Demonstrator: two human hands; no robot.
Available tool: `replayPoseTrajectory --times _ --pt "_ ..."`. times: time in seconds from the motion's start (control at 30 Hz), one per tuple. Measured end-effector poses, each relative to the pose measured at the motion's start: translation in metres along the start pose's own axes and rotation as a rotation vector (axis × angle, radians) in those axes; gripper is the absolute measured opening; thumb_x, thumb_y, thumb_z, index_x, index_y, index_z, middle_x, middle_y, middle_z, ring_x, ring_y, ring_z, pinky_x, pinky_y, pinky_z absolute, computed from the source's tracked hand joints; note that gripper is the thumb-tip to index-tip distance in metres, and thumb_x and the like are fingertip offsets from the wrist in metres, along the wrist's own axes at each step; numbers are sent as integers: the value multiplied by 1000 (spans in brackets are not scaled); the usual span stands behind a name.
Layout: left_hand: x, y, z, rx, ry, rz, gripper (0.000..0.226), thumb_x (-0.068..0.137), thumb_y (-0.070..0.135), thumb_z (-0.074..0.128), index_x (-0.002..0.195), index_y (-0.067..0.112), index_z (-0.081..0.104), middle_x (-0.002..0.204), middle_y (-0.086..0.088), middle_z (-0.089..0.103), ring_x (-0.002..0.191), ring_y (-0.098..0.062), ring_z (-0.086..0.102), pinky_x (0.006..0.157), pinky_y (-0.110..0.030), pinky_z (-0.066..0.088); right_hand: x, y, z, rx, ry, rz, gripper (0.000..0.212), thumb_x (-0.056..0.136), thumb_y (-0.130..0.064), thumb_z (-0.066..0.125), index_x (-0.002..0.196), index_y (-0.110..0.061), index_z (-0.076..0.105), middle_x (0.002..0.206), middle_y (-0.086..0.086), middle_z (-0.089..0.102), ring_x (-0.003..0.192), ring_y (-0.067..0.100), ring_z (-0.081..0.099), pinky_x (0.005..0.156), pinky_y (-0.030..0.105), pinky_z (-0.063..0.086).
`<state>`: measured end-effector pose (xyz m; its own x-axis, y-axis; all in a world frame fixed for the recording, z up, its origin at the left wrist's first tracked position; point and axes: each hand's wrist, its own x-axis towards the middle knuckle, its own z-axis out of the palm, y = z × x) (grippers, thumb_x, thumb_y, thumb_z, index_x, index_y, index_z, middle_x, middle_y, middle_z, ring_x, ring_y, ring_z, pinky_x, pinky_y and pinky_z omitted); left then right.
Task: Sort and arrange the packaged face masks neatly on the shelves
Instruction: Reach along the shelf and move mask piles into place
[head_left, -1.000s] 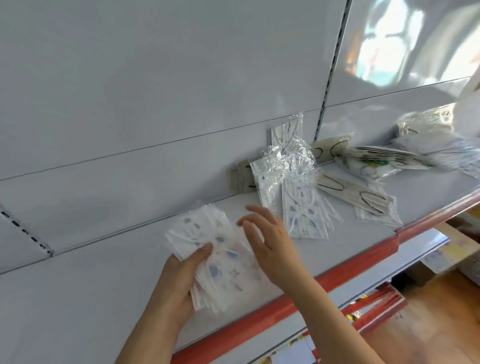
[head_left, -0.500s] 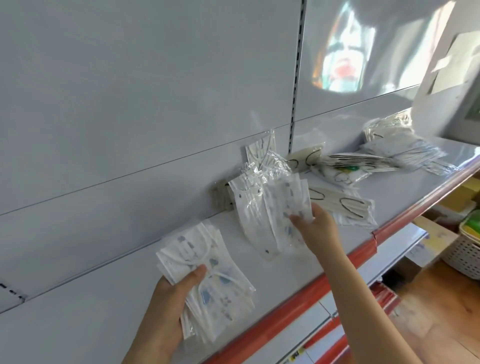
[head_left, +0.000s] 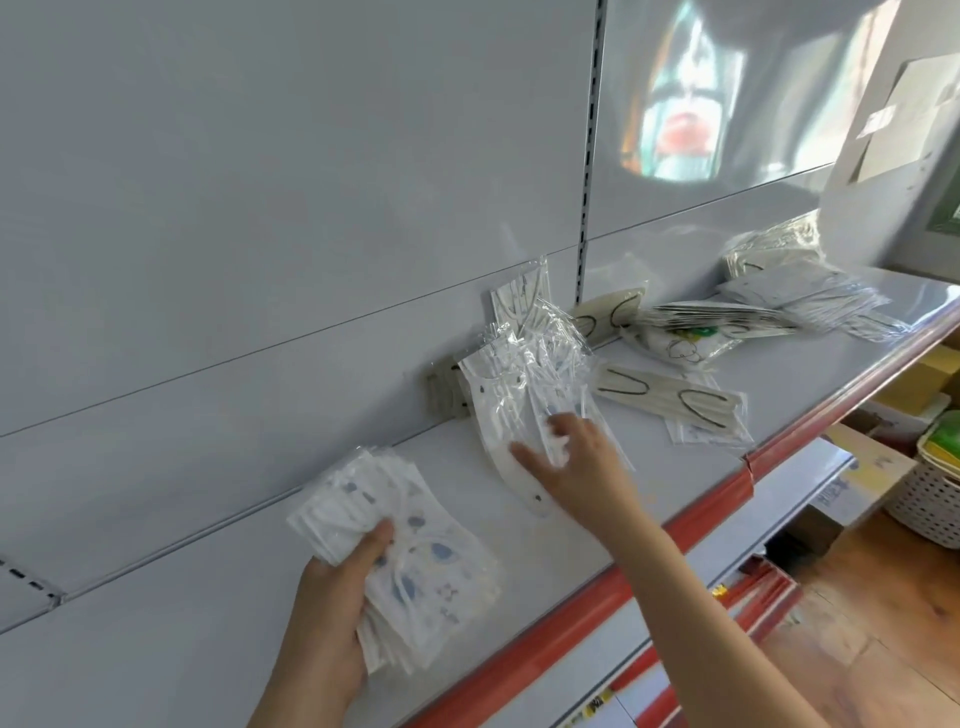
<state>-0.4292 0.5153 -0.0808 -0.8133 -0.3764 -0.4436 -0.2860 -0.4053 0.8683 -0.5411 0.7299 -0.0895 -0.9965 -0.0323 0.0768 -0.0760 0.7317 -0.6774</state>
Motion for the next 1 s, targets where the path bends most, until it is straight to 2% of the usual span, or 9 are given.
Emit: replayPoseTrajectory --times 0.07,0.13,0.3,0.4,0.5,0.63,0.73,0.87,1.0 --pt "-1 1 -7 -11 33 25 20 89 13 73 108 7 73 98 -19 78 90 -38 74 83 -52 58 19 17 -6 -412 72 219 96 77 -79 56 145 -13 36 138 10 48 125 31 47 101 43 40" --pt "-3 1 -11 -32 29 40 22 89 13 72 111 10 73 99 -19 78 92 -38 74 83 -50 58 31 26 -9 -411 18 356 86 76 -71 67 132 -11 43 128 12 54 120 33 49 96 42 37" --pt "-7 0 -12 -16 -13 38 25 88 12 71 112 6 72 99 -20 78 91 -39 75 84 -50 58 32 27 -20 165 96 344 23 82 -27 73 91 -13 58 84 3 62 73 21 56 67 32 41" --pt "-8 -1 -12 -12 -11 49 25 88 12 72 112 5 72 97 -19 78 91 -39 75 84 -49 58 5 12 -33 680 199 221 13 87 -17 72 98 -10 67 80 2 70 70 21 65 60 29 50" --pt "-9 -4 -7 -36 -16 61 28 92 20 68 116 7 70 99 -17 78 88 -36 76 83 -47 59 -25 -15 -26 977 -5 117 19 86 -9 74 103 -15 68 85 2 75 71 19 69 63 35 57" --pt "-16 -2 6 -28 -100 91 50 86 46 62 120 10 69 107 -20 76 98 -37 75 94 -54 56 -64 -45 29 501 -195 21 21 83 -33 77 90 -24 60 82 -8 68 68 4 64 59 21 52" --pt "-12 0 -1 40 -8 165 38 79 25 76 111 6 72 96 -21 77 88 -38 76 83 -48 59 -70 -51 38 160 -280 -229 47 79 -68 64 110 -35 56 107 -18 59 94 -2 56 76 13 42" --pt "-4 5 -26 -100 169 112 27 86 12 76 109 0 70 96 -21 76 91 -36 73 86 -44 56 -34 -24 19 -325 -34 -137 84 86 -75 45 148 -19 36 150 -3 41 139 20 37 112 33 33" --pt "-4 8 -38 -166 191 164 29 87 13 76 114 6 70 97 -14 78 90 -29 73 85 -42 56 -31 -14 25 -374 6 -3 27 94 -42 58 107 -18 61 107 -2 65 104 20 60 73 28 43"
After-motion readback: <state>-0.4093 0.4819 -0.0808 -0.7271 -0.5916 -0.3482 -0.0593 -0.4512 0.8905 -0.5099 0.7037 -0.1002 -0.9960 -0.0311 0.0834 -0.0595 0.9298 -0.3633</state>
